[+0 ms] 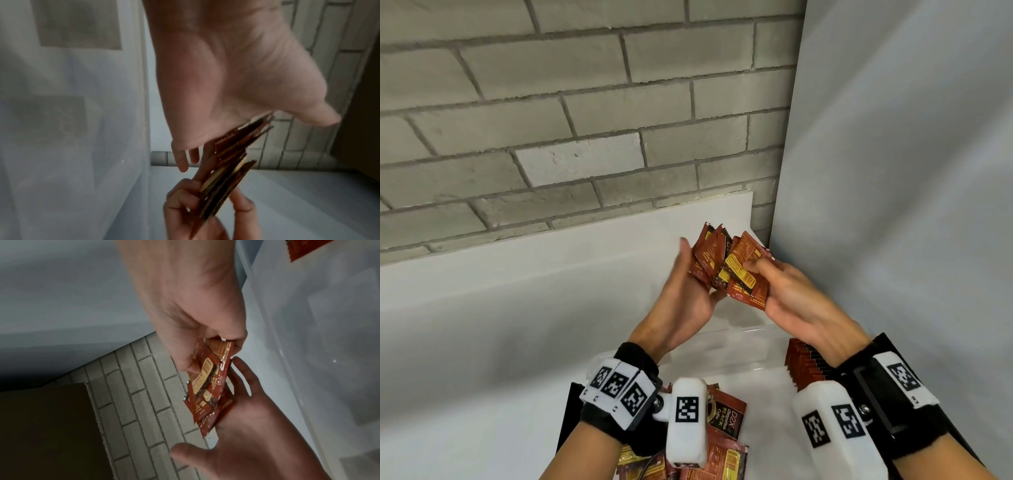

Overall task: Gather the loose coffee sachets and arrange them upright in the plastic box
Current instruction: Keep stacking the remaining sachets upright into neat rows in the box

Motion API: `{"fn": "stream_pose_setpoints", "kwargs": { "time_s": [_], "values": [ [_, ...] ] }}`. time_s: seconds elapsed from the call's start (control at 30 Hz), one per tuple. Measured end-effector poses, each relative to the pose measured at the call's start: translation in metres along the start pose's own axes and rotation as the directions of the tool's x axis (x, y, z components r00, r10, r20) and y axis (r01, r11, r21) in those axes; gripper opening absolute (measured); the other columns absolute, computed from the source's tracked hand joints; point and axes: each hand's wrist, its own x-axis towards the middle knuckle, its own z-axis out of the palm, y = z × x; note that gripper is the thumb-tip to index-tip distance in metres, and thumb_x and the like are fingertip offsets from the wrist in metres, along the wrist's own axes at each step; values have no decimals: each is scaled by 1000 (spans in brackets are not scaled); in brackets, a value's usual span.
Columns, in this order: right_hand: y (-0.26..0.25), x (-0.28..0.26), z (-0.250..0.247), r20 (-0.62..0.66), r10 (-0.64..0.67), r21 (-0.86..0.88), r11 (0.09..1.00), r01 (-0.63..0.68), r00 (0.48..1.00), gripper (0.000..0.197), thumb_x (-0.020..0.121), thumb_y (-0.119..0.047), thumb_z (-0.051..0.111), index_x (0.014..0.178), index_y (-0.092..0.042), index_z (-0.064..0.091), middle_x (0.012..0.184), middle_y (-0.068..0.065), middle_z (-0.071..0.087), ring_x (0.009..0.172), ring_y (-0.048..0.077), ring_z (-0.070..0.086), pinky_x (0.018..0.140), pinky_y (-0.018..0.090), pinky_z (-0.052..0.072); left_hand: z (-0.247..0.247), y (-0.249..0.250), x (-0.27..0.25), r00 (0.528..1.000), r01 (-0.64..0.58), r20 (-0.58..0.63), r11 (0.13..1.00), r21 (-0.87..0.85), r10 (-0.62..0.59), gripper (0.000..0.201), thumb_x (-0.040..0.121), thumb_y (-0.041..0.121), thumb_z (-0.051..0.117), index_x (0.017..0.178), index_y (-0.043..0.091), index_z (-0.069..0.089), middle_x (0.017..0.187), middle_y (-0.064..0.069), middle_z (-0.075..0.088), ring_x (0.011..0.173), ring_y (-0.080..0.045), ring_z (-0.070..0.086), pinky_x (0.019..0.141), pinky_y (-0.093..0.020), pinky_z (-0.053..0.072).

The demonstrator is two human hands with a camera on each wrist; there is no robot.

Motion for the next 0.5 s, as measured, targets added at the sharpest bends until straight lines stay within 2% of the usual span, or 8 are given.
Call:
{"fn": "stream_pose_setpoints", "kwargs": {
  "time_s": [0.07,0.13,0.2,0.27,0.33,0.43,0.5],
  "values": [
    [0,0,-1,0,2,-47,999,-2,1000,30,92,-9,56,121,-2,56,109,16,69,97,22,67,82,31,54,-2,4,-2,997,71,18,975,-212,-69,106,64,67,74,145,10,37,145,-16,46,137,-29,40,116,-43,28],
    [1,-1,1,7,18,-87,996,-18,1000,32,93,-9,54,124,-4,53,113,18,67,98,22,66,82,32,54,-5,5,-3,993,121,31,943,-309,-117,105,65,57,79,146,5,36,145,-21,44,137,-32,39,116,-44,27],
    [2,-1,3,30,30,-107,994,-27,999,33,93,-8,50,126,-3,51,118,21,64,103,25,64,87,36,53,-6,3,-3,987,161,63,959,-234,-150,87,69,43,80,138,1,48,139,-22,50,130,-30,47,114,-40,32],
    [4,-1,3,57,32,-109,994,-25,998,33,94,-5,47,127,-1,49,123,25,60,111,30,61,94,41,51,-5,-1,-2,979,202,74,966,-161,-192,67,65,31,85,123,4,63,126,-18,61,118,-26,56,112,-40,35],
    [4,-3,4,90,20,-121,993,-9,996,31,95,-6,45,125,-2,50,123,23,60,115,30,59,98,42,49,-5,-3,-2,971,232,91,961,-152,-220,59,61,25,87,114,7,69,118,-15,65,111,-23,61,109,-37,40],
    [5,-8,6,168,-35,-265,961,80,985,31,97,-12,46,127,-14,51,122,10,64,114,16,60,97,33,48,-4,-1,-3,973,223,91,964,-142,-212,54,58,24,90,107,7,73,110,-14,69,103,-21,65,99,-34,49],
    [7,-10,6,190,-71,-430,890,148,979,31,97,-21,47,127,-22,50,125,4,60,112,8,59,92,26,48,-4,0,-4,976,210,80,972,-109,-202,49,58,23,89,102,8,75,104,-12,71,99,-21,68,92,-32,54]
  ]
}}
